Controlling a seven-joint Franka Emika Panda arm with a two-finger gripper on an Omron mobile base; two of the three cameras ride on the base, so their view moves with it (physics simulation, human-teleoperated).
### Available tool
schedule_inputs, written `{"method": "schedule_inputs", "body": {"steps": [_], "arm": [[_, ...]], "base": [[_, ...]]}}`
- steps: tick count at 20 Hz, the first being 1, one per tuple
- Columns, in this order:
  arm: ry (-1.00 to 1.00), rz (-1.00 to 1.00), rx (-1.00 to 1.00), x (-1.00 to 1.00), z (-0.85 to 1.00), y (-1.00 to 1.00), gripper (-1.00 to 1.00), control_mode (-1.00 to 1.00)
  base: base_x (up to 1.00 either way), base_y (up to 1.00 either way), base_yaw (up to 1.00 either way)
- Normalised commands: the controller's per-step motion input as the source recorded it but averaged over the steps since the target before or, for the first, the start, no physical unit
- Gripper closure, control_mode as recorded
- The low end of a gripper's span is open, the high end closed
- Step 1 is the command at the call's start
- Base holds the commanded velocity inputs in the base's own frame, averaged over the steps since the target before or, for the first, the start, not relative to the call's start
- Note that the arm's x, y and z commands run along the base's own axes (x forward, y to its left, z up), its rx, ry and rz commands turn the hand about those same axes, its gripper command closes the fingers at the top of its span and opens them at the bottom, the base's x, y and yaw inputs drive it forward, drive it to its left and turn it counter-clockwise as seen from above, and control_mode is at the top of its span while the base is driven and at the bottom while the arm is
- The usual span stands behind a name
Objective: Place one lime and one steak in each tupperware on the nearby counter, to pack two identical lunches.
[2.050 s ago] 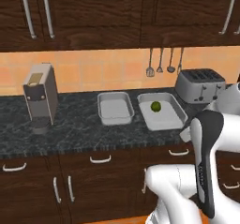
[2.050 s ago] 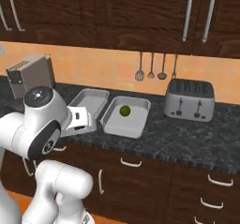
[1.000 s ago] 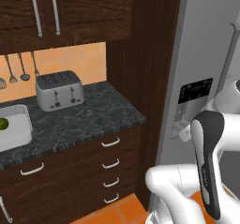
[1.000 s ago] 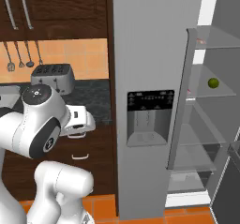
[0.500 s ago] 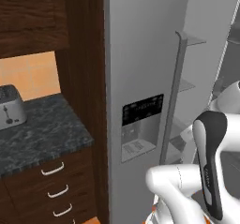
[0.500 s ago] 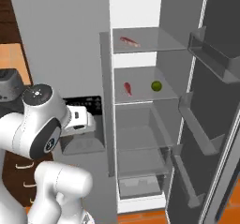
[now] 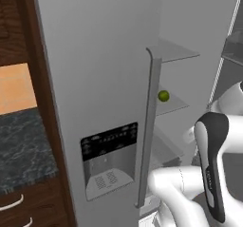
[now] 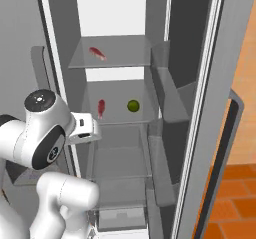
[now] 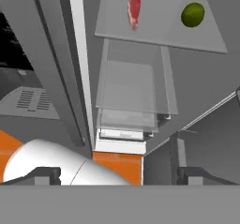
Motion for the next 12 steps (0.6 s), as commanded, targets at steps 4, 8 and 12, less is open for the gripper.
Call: {"method": "schedule_inputs", "body": {"steps": [4, 8, 12], "arm": [[0.0, 0.0, 0.0, 0.0, 0.0, 0.0, -1.0, 1.0], [0.0, 0.0, 0.0, 0.0, 0.0, 0.0, -1.0, 1.0], [0.0, 0.0, 0.0, 0.0, 0.0, 0.0, -1.0, 1.0]], "base": [[0.64, -0.23, 0.17], [0.73, -0.01, 0.13], [0.65, -0.05, 0.15]]}}
